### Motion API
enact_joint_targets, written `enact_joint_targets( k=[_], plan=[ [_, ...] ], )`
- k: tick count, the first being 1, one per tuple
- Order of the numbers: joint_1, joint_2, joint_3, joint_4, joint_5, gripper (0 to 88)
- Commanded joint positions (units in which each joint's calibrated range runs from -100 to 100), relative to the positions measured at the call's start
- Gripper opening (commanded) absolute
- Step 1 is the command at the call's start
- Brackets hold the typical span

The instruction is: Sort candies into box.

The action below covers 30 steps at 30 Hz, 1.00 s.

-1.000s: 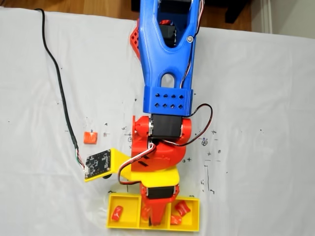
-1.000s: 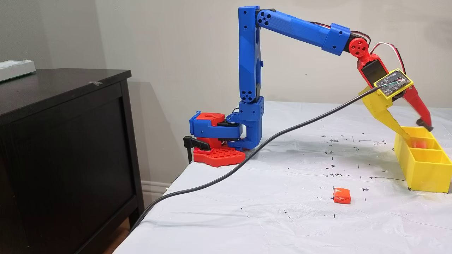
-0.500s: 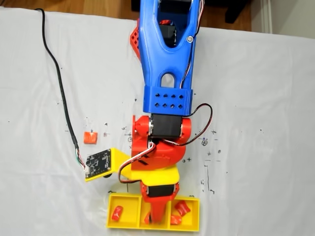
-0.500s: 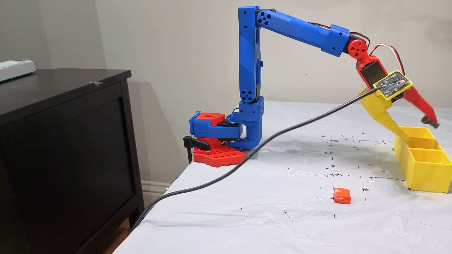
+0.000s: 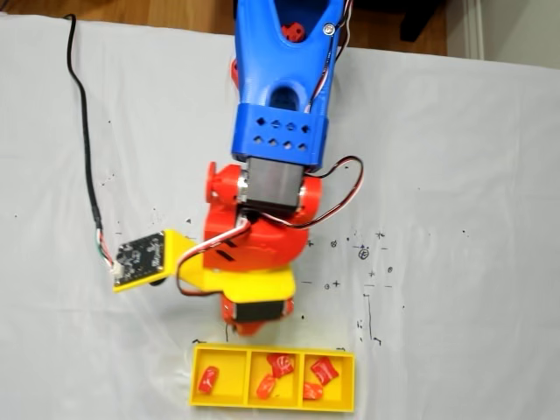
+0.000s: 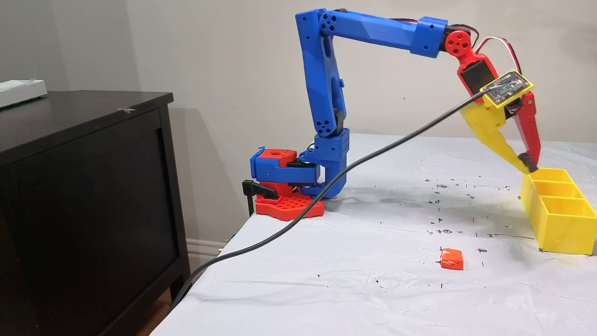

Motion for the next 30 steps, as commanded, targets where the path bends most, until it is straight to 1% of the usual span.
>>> enact_joint_targets(
  k=[1,3,4,12,13,15,17,20,26,30],
  plan=[
    [4.6,-2.1,-5.4,8.3,4.2,0.2],
    [7.5,0.1,-6.8,12.8,6.6,0.2],
    [10.4,0.8,-6.4,14.3,8.7,0.2],
    [18.5,1.4,-3.8,14.1,13.4,0.3],
    [19.2,2.1,-4.1,14.6,13.9,1.1],
    [20.6,3.9,-5.1,16.2,14.7,7.0],
    [21.8,5.2,-5.4,17.4,15.9,10.9],
    [22.7,5.9,-5.3,17.7,16.9,11.9],
    [24.2,7.1,-6.0,17.5,18.9,18.2],
    [25.5,9.8,-5.6,16.4,20.1,20.4]
  ],
)
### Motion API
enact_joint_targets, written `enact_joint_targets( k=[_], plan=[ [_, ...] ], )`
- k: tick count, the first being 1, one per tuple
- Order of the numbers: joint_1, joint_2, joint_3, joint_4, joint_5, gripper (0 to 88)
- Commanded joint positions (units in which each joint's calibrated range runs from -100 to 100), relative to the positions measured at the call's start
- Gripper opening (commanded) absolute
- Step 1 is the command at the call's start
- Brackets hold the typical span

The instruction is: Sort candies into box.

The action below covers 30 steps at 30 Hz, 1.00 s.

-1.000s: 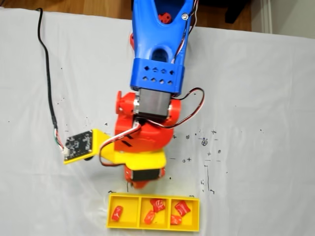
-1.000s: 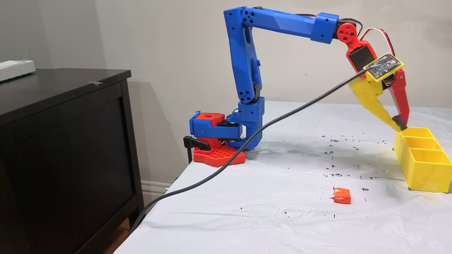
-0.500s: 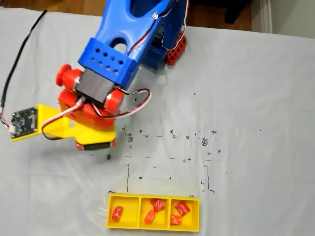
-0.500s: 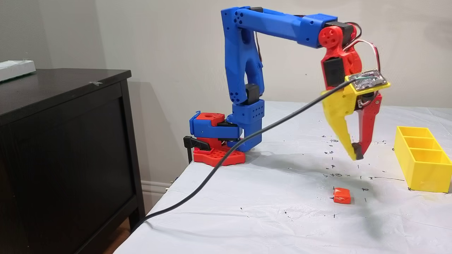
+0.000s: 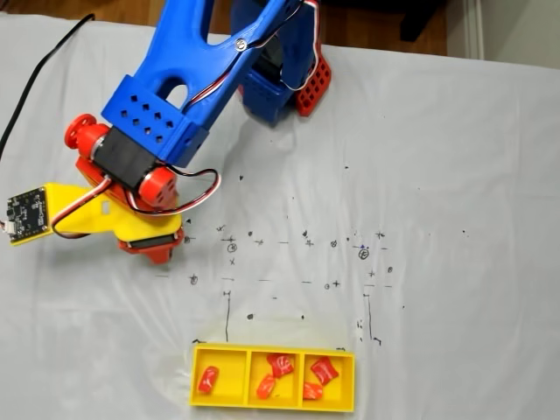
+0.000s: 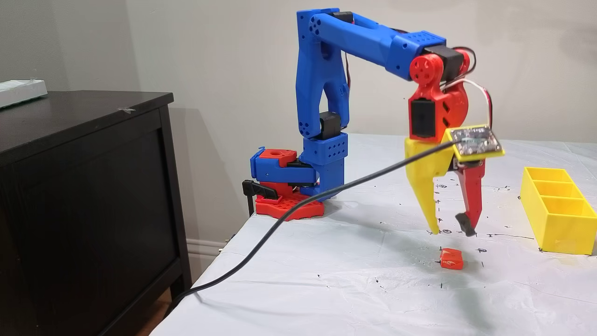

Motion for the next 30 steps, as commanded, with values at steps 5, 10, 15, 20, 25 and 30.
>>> enact_joint_targets(
  k=[5,10,15,20,25,30],
  plan=[
    [1.4,2.7,-2.1,-4.2,1.1,23.7],
    [1.4,3.7,-2.7,-4.6,0.9,25.5],
    [0.8,6.1,-3.7,-4.7,0.3,27.2],
    [0.2,8.8,-5.0,-5.2,0.0,27.4],
    [-0.9,10.5,-5.2,-6.7,-0.8,27.3],
    [-1.6,10.9,-5.0,-7.4,-1.2,26.6]
  ],
)
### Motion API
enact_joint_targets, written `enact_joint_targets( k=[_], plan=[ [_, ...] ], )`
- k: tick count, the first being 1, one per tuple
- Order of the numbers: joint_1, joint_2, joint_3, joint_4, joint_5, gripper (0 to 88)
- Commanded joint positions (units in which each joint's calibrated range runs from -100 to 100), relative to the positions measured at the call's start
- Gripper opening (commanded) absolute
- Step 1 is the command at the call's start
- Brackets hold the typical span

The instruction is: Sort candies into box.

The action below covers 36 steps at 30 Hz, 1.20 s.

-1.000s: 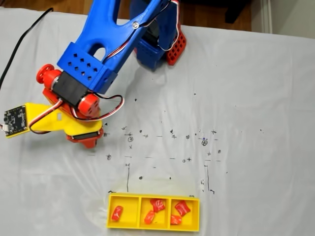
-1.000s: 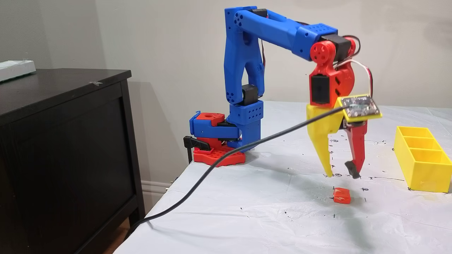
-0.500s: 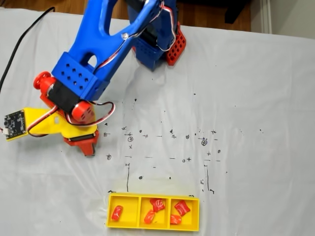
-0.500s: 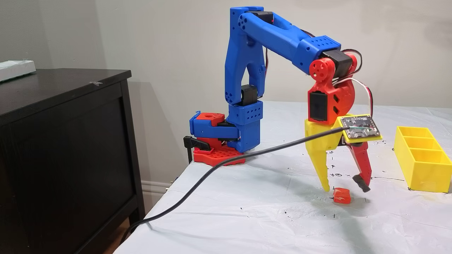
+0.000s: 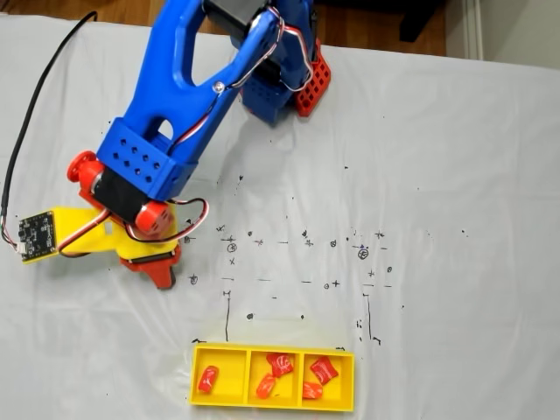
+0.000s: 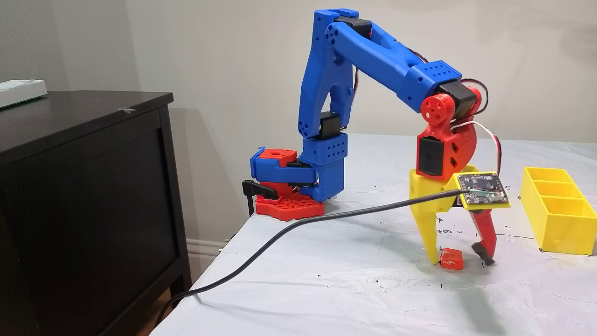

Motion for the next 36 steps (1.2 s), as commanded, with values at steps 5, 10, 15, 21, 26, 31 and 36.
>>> enact_joint_targets(
  k=[5,10,15,21,26,31,36],
  plan=[
    [-0.7,1.4,-4.3,0.7,0.0,16.4],
    [-0.1,1.5,-4.7,2.8,0.0,5.1],
    [0.3,1.5,-4.8,2.3,-0.3,1.7],
    [-0.2,-2.9,-3.8,0.8,-1.0,0.4],
    [-2.1,-6.2,-8.5,2.1,-3.4,0.2],
    [-6.1,-10.2,-12.3,2.0,-5.7,0.2],
    [-9.9,-10.8,-22.0,5.2,-8.9,0.2]
  ],
)
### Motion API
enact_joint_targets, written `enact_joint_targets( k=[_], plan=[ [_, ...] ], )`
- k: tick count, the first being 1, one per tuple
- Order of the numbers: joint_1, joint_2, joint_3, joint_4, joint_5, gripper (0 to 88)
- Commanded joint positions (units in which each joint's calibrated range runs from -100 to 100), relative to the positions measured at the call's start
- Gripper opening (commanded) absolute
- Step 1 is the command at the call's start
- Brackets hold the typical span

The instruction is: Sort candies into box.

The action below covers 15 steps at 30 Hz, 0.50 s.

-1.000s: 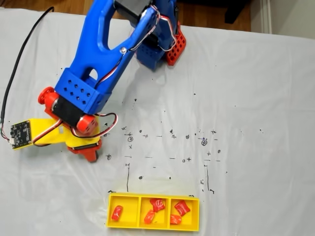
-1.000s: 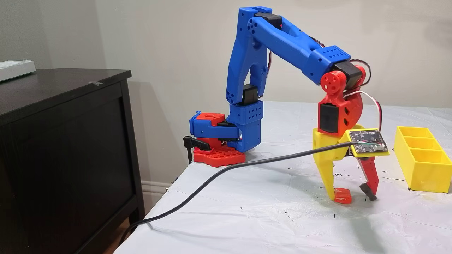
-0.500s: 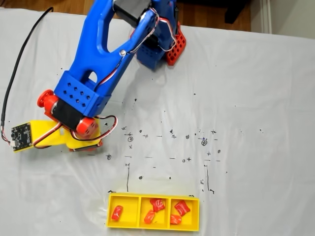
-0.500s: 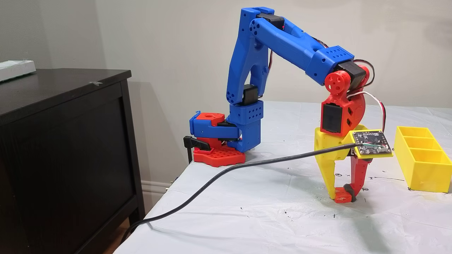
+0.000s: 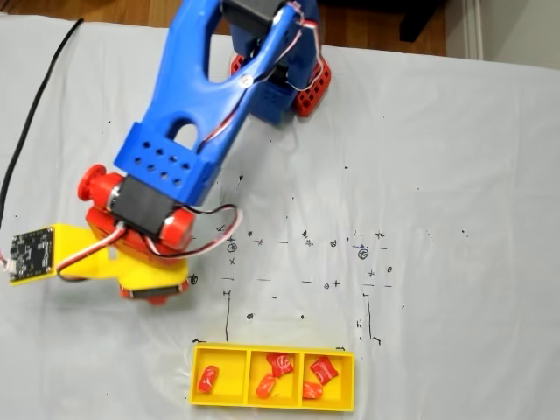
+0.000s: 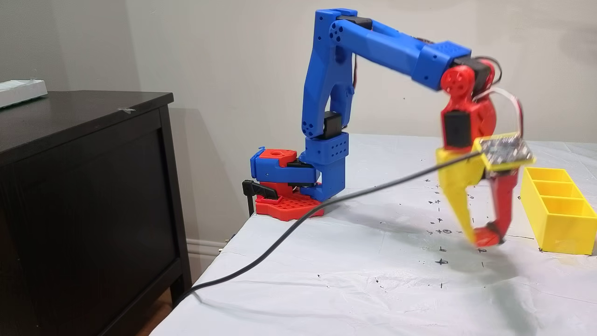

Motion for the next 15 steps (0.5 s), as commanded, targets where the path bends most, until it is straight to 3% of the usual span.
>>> enact_joint_targets(
  k=[1,6,15],
  plan=[
    [-4.1,-5.9,-15.2,3.6,-3.3,0.2],
    [-8.3,-2.5,-24.1,6.5,-7.3,0.2],
    [-13.3,-3.1,-14.2,-3.6,-10.1,0.2]
  ],
)
